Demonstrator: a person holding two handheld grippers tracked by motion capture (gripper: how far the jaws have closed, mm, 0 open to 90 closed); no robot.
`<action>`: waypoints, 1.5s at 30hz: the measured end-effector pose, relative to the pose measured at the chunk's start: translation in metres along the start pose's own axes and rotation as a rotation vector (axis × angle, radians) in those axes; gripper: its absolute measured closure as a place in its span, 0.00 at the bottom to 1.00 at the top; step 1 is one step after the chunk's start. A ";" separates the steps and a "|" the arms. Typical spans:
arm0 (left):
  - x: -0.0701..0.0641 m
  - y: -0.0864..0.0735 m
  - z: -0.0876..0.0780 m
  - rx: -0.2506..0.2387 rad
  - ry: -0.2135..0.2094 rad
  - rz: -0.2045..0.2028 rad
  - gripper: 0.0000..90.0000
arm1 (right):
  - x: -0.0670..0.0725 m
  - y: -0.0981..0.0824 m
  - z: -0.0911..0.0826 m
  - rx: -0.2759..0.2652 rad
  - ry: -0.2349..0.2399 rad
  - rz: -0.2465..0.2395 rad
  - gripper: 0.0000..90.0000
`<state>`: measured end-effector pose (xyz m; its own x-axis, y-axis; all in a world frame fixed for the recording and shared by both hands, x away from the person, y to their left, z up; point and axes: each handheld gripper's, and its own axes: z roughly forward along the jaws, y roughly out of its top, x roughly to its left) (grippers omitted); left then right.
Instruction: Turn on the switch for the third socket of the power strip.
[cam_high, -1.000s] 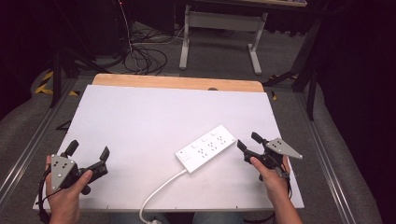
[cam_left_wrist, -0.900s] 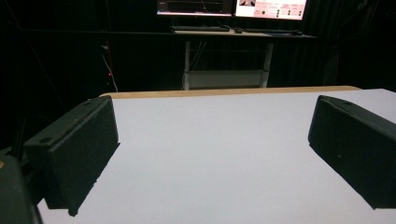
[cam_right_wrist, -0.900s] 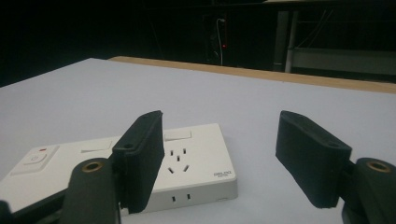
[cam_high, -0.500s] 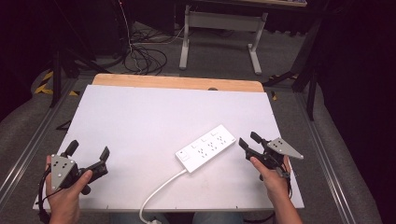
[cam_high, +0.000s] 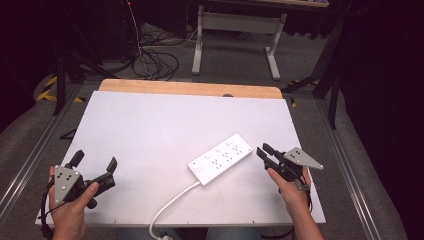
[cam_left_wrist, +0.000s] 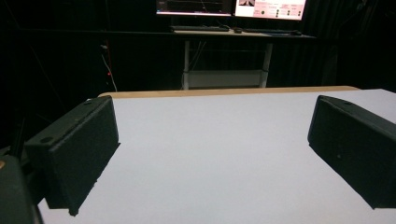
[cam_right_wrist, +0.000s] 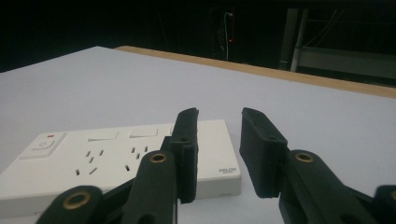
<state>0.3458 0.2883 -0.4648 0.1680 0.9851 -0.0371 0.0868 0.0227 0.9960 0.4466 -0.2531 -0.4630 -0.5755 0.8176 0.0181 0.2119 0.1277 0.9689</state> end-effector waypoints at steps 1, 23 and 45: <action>0.000 0.000 0.000 0.000 0.000 0.000 0.03 | 0.000 0.000 0.000 0.004 -0.001 -0.003 0.79; 0.000 0.000 -0.002 0.002 0.000 0.002 0.03 | 0.003 0.000 0.007 0.042 0.072 -0.060 1.00; 0.002 0.000 -0.003 0.001 -0.007 -0.003 0.03 | 0.003 0.009 0.021 0.034 0.113 -0.048 1.00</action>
<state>0.3431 0.2906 -0.4645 0.1747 0.9838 -0.0402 0.0882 0.0250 0.9958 0.4635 -0.2382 -0.4591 -0.6702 0.7422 0.0015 0.2074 0.1853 0.9606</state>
